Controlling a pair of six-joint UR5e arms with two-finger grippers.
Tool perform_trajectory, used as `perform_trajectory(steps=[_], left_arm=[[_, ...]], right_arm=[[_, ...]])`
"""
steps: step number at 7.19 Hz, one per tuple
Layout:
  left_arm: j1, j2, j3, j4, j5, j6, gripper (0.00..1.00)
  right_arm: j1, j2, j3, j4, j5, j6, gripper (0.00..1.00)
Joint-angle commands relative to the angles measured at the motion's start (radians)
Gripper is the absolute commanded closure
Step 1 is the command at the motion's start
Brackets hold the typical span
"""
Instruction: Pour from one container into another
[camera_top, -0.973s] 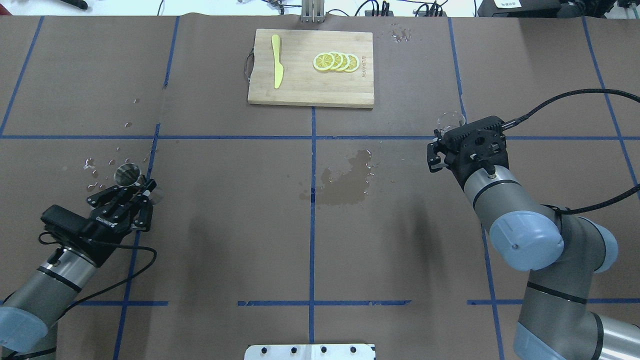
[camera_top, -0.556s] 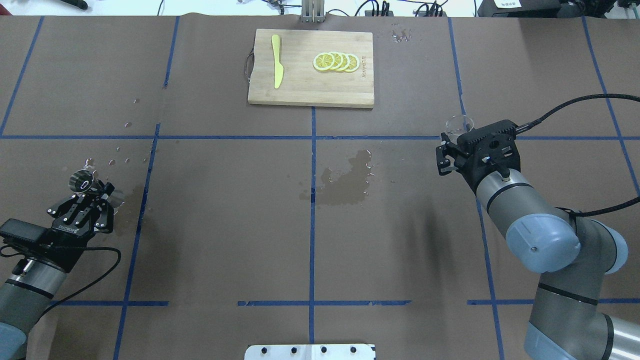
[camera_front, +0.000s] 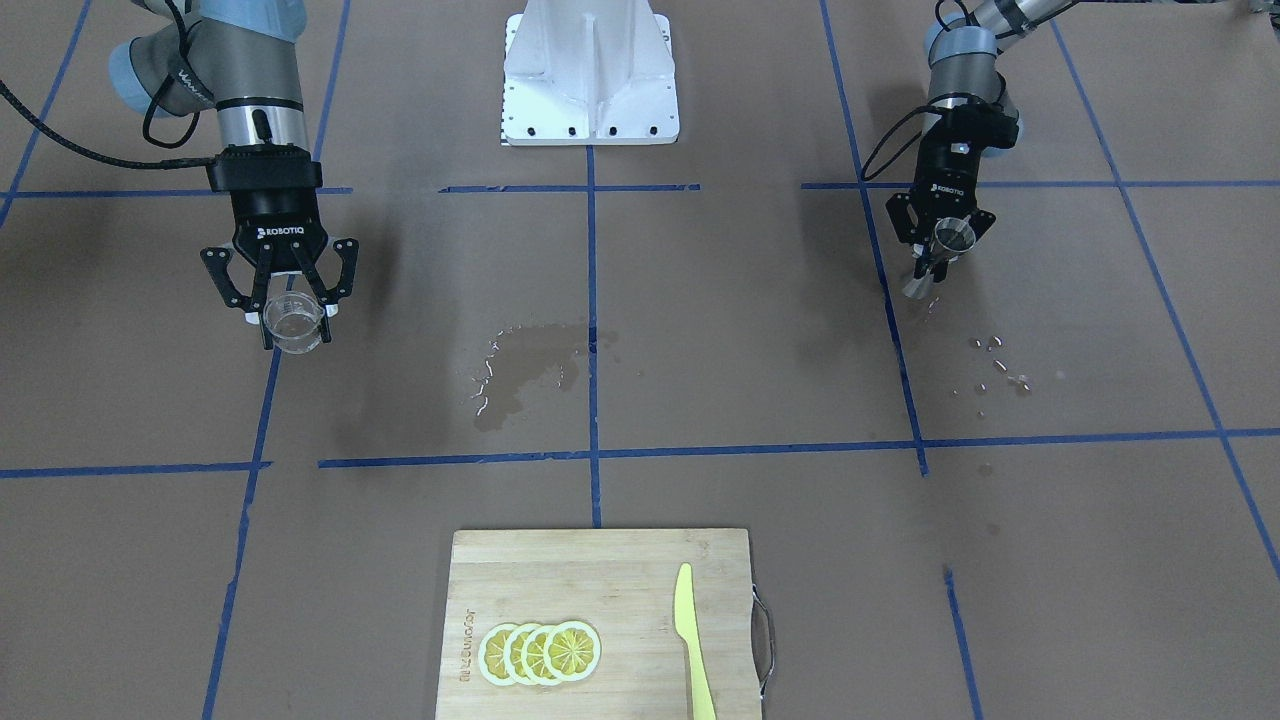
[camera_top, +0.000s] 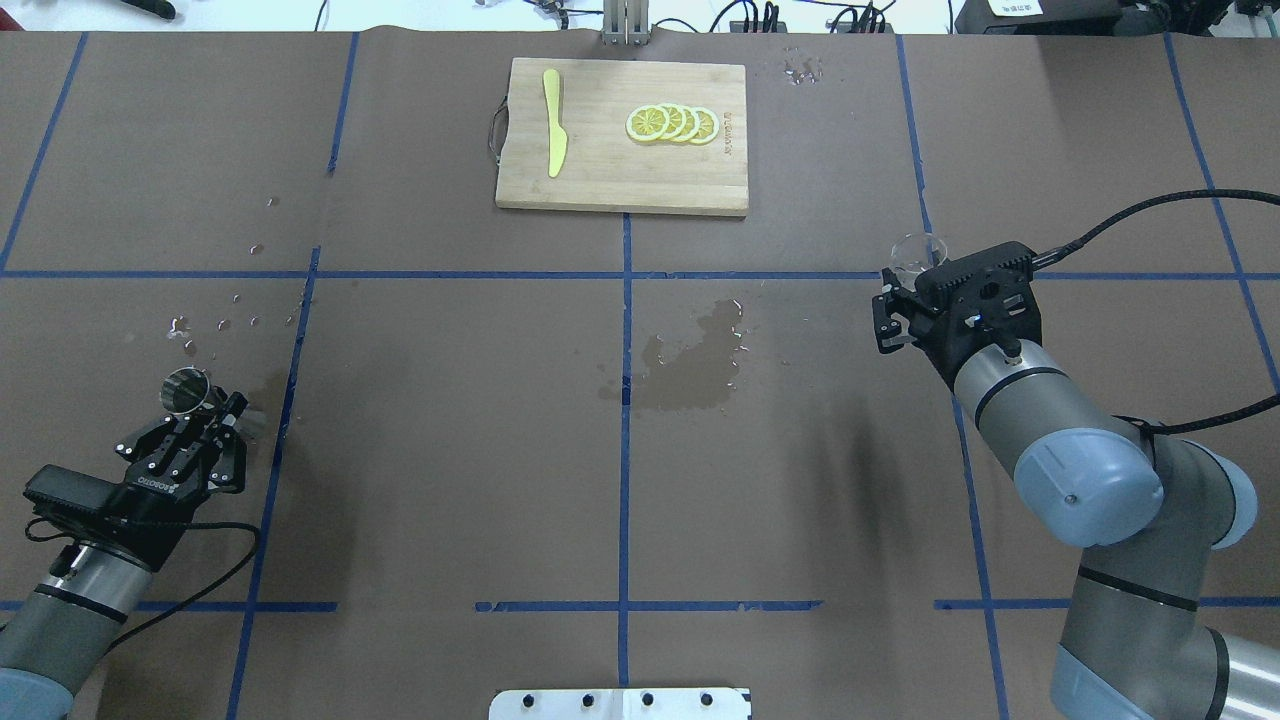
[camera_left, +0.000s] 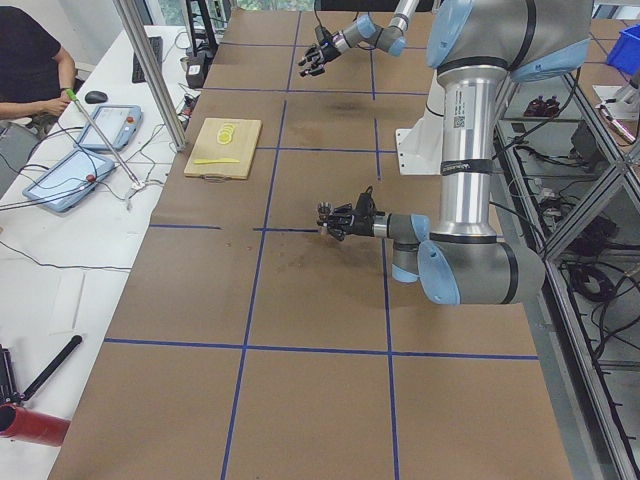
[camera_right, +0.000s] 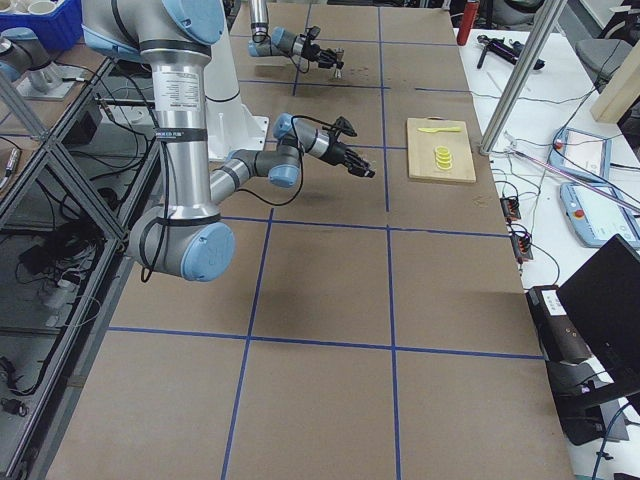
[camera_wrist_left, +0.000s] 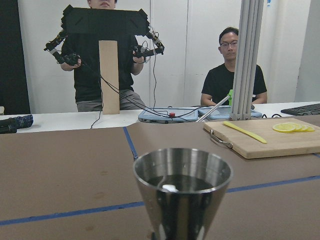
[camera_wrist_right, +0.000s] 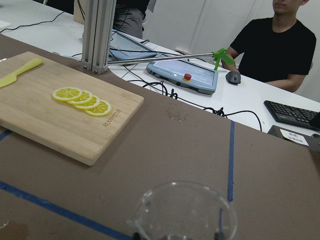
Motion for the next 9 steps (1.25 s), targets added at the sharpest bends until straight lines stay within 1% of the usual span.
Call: perform_trajectory(steps=[1, 2, 7, 9], left_arm=[[0.013, -0.002, 0.005, 0.001, -0.001, -0.001, 1.00], [0.015, -0.002, 0.022, 0.001, -0.001, -0.001, 1.00], [0.019, -0.002, 0.022, 0.001, -0.006, 0.000, 1.00], [0.021, -0.002, 0.019, -0.001, -0.010, 0.000, 0.71]], right_arm=[[-0.001, 0.001, 0.001, 0.000, 0.000, 0.000, 1.00], [-0.001, 0.001, 0.001, 0.001, 0.000, 0.000, 1.00], [-0.001, 0.009, 0.009, 0.001, 0.000, 0.000, 1.00], [-0.001, 0.009, 0.014, 0.003, 0.002, 0.000, 1.00]])
